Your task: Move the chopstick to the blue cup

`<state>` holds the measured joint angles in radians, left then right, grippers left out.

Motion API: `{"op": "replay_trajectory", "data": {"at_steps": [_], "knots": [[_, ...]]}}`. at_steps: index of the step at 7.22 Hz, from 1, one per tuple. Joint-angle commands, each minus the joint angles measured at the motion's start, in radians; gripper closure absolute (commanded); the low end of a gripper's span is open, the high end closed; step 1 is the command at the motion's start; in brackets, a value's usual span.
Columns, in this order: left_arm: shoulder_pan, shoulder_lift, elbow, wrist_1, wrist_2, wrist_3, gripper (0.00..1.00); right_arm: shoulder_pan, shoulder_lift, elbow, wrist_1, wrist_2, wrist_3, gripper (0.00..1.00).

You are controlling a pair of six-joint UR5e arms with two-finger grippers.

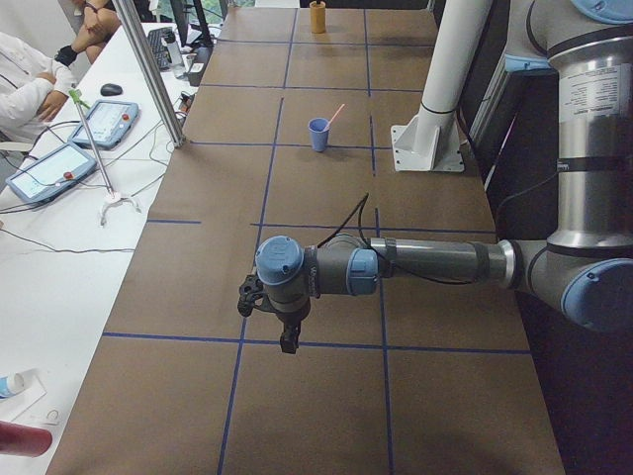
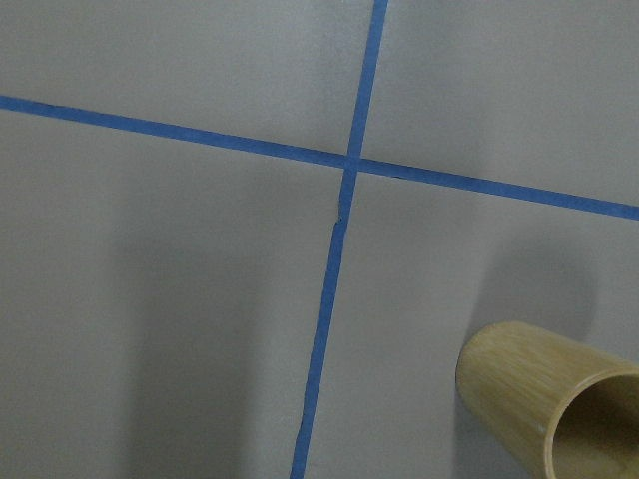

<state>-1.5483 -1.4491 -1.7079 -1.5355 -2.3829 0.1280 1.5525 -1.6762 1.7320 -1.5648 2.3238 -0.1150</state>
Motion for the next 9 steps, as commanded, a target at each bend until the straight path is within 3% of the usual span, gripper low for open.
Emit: {"op": "replay_trajectory", "data": {"at_steps": [1,4,7,9], "knots": [[-0.001,0.006,0.001,-0.002,-0.004,-0.007,0.0,-0.031,0.0,0.018,-0.001,0.0,0.0,0.0],[-0.001,0.006,0.004,-0.003,-0.012,-0.007,0.0,-0.029,-0.008,0.011,-0.014,0.075,0.001,0.0],[0.0,0.003,0.008,-0.002,-0.002,-0.007,0.0,-0.048,-0.016,-0.011,-0.033,0.081,-0.015,0.0],[0.0,0.003,-0.002,-0.002,-0.002,-0.007,0.0,-0.051,0.007,0.0,-0.163,0.085,-0.078,0.0]]}}
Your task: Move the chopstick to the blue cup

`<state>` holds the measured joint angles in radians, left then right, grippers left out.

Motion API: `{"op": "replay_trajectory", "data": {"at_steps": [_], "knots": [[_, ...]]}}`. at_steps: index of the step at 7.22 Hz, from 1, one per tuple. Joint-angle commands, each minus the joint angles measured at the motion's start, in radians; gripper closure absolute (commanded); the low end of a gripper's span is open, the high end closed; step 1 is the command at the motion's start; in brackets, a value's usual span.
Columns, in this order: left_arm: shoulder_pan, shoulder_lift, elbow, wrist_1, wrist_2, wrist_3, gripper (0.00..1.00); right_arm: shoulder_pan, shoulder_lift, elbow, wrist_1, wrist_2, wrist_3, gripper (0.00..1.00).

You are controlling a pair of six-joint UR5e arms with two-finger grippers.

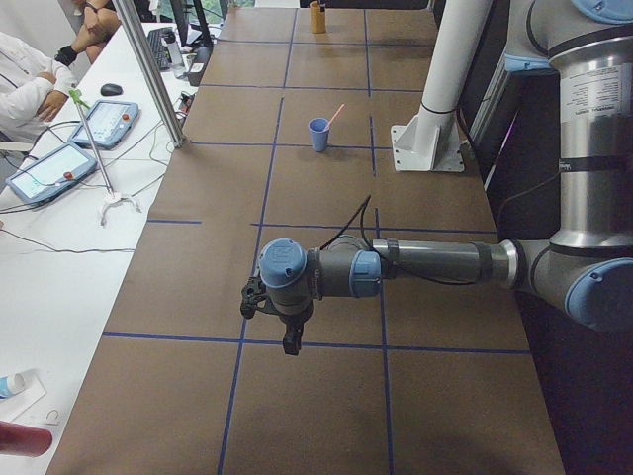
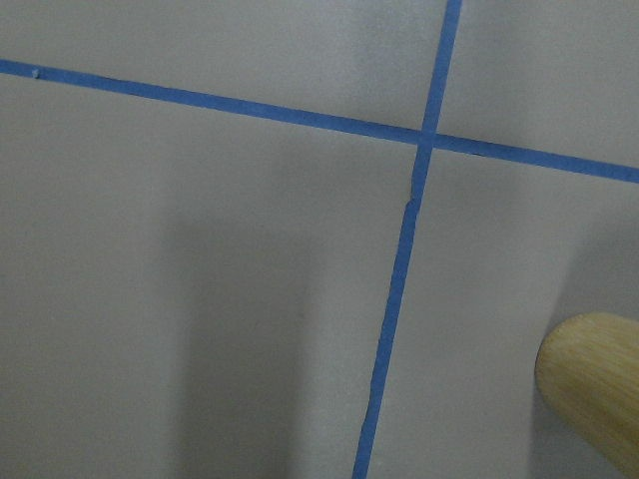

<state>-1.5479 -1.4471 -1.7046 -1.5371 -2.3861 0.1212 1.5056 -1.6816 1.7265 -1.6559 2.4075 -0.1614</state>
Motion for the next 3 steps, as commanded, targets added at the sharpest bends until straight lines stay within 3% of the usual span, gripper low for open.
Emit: {"op": "replay_trajectory", "data": {"at_steps": [1,3], "knots": [[0.0,0.001,-0.007,0.002,0.001,0.003,0.0,-0.001,0.014,0.002,-0.074,-0.002,-0.074,0.0],[0.0,-0.001,-0.009,0.0,0.001,0.008,0.0,-0.001,0.014,0.004,-0.067,-0.031,-0.076,0.0]]}}
